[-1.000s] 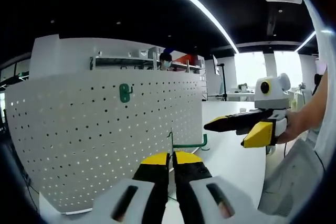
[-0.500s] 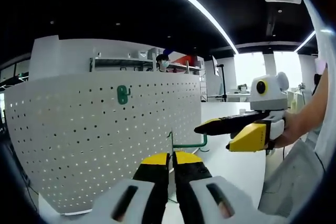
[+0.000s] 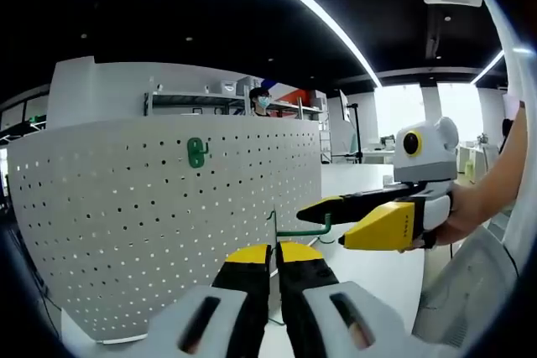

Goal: Insert the hook assembly into the mounting plate slot until the hook locks in place.

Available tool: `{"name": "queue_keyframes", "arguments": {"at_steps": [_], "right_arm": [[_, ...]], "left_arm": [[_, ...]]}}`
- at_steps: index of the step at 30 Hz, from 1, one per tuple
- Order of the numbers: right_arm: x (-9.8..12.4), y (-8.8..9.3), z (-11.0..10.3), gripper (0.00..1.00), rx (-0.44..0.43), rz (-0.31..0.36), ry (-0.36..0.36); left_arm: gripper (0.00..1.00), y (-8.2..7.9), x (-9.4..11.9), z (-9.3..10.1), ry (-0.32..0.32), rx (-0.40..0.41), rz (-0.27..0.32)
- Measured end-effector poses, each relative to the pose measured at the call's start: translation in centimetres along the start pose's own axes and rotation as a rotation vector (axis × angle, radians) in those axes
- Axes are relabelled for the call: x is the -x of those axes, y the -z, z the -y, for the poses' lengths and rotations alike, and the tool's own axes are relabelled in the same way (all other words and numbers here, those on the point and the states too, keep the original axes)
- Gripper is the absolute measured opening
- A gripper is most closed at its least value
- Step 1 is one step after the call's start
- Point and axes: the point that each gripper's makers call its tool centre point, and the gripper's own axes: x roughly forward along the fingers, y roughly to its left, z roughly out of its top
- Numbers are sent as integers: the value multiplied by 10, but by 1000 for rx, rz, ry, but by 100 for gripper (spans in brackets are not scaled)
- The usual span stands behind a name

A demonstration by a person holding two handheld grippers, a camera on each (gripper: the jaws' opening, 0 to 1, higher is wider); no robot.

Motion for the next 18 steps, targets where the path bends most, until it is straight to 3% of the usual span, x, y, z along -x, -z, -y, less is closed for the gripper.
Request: {"name": "queue_keyframes", "arguments": {"at_steps": [18], "right_arm": [[-10,-5,-3,24,-29,18,-10]], "left_arm": [[2,-1,0,4,1,0,3]]}}
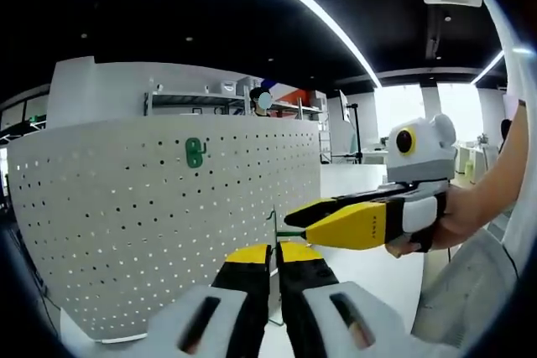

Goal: Insert the hook assembly into the mounting plate slot until the hook locks in place.

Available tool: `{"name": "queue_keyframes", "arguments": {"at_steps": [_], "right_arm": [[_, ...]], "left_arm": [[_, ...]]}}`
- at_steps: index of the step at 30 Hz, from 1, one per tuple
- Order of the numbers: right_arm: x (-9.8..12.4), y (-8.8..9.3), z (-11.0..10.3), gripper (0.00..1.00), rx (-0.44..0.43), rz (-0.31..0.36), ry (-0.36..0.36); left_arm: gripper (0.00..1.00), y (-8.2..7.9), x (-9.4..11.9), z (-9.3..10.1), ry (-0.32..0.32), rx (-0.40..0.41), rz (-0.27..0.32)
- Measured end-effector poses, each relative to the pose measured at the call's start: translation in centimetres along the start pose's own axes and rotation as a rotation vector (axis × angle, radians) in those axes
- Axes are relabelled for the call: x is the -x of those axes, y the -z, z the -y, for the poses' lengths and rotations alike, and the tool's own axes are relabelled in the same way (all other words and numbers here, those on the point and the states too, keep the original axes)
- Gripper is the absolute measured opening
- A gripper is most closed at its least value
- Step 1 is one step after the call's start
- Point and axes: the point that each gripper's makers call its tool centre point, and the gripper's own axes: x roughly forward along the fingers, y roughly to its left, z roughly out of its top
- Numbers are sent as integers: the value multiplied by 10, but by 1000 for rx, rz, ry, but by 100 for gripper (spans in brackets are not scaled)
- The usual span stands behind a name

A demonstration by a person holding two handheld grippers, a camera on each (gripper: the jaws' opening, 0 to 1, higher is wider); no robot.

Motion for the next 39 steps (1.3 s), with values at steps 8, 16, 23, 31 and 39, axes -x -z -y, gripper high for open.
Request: {"name": "queue_keyframes", "arguments": {"at_steps": [8,16,23,31,39], "right_arm": [[-2,2,-2,15,2,-6,-4],[-3,2,-2,10,8,-3,0],[-4,1,-3,7,6,0,2],[-4,2,0,3,-5,-4,23],[-4,4,1,2,-27,-15,39]], "left_arm": [[2,-1,0,-1,-7,5,3],[2,-1,0,0,-5,2,4],[2,0,0,2,-1,-1,2],[2,0,0,4,3,1,3],[1,0,0,5,3,-16,0]]}}
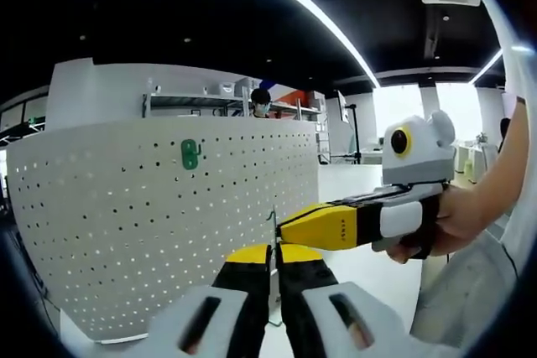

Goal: Insert the hook assembly into the mounting plate slot until the hook locks in place.

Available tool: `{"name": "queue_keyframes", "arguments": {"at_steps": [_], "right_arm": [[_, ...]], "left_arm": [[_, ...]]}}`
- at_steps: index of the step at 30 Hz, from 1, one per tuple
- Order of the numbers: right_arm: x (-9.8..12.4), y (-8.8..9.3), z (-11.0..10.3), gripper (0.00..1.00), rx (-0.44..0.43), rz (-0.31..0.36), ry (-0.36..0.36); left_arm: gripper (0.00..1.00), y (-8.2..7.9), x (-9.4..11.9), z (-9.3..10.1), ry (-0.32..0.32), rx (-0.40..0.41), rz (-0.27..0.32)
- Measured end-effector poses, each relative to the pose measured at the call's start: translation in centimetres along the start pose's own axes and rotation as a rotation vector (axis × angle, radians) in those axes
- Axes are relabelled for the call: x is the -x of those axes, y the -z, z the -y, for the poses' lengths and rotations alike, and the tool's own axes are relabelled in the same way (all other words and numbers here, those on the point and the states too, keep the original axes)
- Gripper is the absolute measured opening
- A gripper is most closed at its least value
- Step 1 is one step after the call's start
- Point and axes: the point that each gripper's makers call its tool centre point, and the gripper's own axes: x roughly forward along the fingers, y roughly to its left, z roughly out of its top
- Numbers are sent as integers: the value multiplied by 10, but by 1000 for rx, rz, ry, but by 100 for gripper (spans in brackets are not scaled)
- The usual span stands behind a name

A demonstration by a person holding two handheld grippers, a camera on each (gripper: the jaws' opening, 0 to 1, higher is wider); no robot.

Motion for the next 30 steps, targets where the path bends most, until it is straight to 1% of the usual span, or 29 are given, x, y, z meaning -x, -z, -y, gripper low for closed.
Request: {"name": "queue_keyframes", "arguments": {"at_steps": [2,4,6,8,10,11,13,17,21,23,25,30], "right_arm": [[0,1,0,2,-13,-4,3],[-1,2,-1,2,-7,-10,6],[-1,3,-1,2,-44,-14,4],[-1,2,0,1,-69,-12,7],[-1,1,0,1,-68,-9,14],[0,1,0,1,-85,-6,24],[-1,1,-1,0,-64,-9,33],[0,-1,-1,0,-84,-17,34],[1,-3,-1,0,-100,-16,33],[0,-4,-2,0,-87,-21,31],[1,-5,-1,0,-102,-17,28],[1,-4,-2,0,-98,-24,25]], "left_arm": [[1,1,0,0,-1,0,-4],[1,2,1,-1,-2,8,-8],[1,2,2,0,0,22,-2],[1,1,2,1,-1,19,2],[1,0,2,1,-1,26,3],[1,0,2,1,0,25,3],[1,0,1,1,-3,22,0],[1,-2,1,1,-2,41,16],[2,-4,1,1,-1,35,22],[2,-4,1,1,-1,32,25],[3,-6,1,1,0,32,34],[4,-5,1,2,2,18,27]]}}
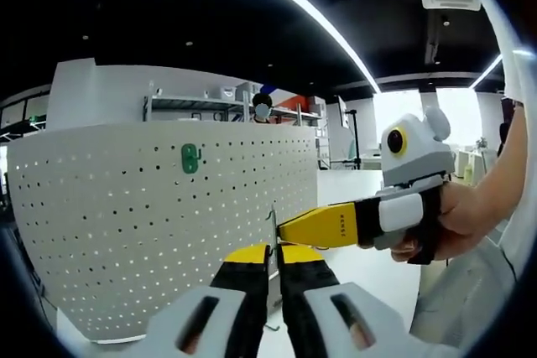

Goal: Insert the hook assembly into the mounting plate slot until the hook locks in place.

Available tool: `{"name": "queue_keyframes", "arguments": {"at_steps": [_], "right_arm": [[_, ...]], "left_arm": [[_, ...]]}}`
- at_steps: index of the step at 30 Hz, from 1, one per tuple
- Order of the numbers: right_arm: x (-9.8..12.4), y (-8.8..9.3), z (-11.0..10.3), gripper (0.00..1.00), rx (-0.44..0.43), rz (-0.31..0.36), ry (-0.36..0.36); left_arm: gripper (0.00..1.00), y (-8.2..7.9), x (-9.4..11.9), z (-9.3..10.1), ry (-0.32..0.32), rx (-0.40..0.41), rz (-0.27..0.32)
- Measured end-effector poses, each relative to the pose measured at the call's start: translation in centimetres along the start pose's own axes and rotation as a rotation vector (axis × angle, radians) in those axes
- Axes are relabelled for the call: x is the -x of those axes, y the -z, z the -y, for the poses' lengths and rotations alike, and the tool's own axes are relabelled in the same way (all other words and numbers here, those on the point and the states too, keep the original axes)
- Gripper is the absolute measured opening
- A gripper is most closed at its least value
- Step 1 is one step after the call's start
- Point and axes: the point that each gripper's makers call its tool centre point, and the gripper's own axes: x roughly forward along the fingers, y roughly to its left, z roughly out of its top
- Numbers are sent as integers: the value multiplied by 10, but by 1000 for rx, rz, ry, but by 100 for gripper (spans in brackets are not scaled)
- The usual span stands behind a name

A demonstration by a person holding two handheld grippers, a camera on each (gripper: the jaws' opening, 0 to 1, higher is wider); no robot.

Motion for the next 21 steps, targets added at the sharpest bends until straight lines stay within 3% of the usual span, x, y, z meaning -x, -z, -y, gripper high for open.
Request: {"name": "queue_keyframes", "arguments": {"at_steps": [4,8,16,21], "right_arm": [[0,1,0,0,-13,-3,-6],[1,1,-2,0,-15,-5,-13],[2,2,-1,0,-24,-3,-11],[2,3,-2,0,-30,-9,-12]], "left_arm": [[8,3,0,-1,-2,14,-16],[26,7,-1,-2,-1,45,-29],[50,12,-2,-2,-8,23,-45],[73,17,-5,2,0,8,-59]]}}
